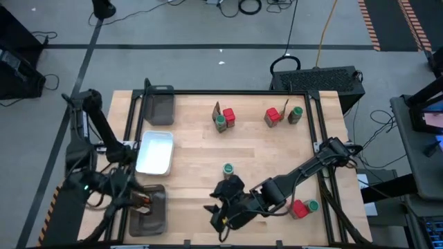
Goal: Sort spices by type
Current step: Put the orange seasoning bag into the bottom black bin
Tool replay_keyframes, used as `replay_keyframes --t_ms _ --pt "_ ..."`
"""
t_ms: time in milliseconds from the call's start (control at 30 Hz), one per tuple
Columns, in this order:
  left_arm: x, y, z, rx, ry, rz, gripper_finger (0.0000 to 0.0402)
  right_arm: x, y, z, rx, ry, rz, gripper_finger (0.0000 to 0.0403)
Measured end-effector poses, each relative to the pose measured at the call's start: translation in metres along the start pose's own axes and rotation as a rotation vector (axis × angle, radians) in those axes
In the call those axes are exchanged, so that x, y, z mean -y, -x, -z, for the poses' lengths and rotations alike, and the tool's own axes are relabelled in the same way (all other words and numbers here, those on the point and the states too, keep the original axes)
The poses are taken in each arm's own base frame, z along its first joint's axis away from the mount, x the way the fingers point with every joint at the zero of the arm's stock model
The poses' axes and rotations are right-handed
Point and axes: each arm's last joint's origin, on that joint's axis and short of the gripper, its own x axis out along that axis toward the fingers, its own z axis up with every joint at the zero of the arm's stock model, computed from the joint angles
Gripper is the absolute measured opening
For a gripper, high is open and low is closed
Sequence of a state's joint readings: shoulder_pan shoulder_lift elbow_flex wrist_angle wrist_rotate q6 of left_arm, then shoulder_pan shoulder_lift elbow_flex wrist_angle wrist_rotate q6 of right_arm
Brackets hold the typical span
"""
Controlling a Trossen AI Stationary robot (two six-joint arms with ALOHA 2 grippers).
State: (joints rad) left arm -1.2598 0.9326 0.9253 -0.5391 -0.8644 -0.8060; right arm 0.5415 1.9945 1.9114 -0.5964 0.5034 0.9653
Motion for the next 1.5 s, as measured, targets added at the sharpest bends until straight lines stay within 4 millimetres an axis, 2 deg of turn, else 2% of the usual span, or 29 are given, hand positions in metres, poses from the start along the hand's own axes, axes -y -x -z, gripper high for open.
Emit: replay_keyframes --t_ms 233,400,533,667,833,933,1067,1233,1400,1500 --pt "-0.042 -0.016 -0.038 0.077 -0.046 -0.185 0.0185 0.03 -0.013 -0.023 -0.032 0.082 0.134 0.0207" --pt "-0.084 -0.025 -0.06 0.072 -0.102 -0.344 0.0185 0.069 -0.006 -0.062 -0.088 0.17 0.263 0.0207" --pt "-0.121 -0.03 -0.077 0.05 -0.12 -0.414 0.0185 0.112 0.001 -0.104 -0.158 0.251 0.335 0.0207" --pt "-0.162 -0.033 -0.097 0.077 -0.082 -0.431 0.0185 0.163 0.016 -0.143 -0.214 0.287 0.441 0.0207" --pt "-0.214 -0.031 -0.115 0.153 0.051 -0.442 0.0185 0.236 0.034 -0.179 -0.338 0.222 0.599 0.0207" --pt "-0.238 -0.027 -0.12 0.183 0.09 -0.449 0.0185 0.273 0.043 -0.198 -0.348 0.184 0.668 0.0207" --pt "-0.263 -0.021 -0.122 0.199 0.113 -0.492 0.0185 0.314 0.056 -0.214 -0.354 0.084 0.736 0.0207" --pt "-0.29 -0.012 -0.121 0.173 0.066 -0.496 0.0185 0.356 0.075 -0.223 -0.37 -0.074 0.828 0.0207" --pt "-0.311 -0.006 -0.125 0.219 0.028 -0.41 0.0185 0.386 0.093 -0.229 -0.352 -0.215 0.905 0.0207" --pt "-0.32 0.001 -0.125 0.231 0.01 -0.422 0.0185 0.401 0.102 -0.231 -0.34 -0.287 0.939 0.0207"
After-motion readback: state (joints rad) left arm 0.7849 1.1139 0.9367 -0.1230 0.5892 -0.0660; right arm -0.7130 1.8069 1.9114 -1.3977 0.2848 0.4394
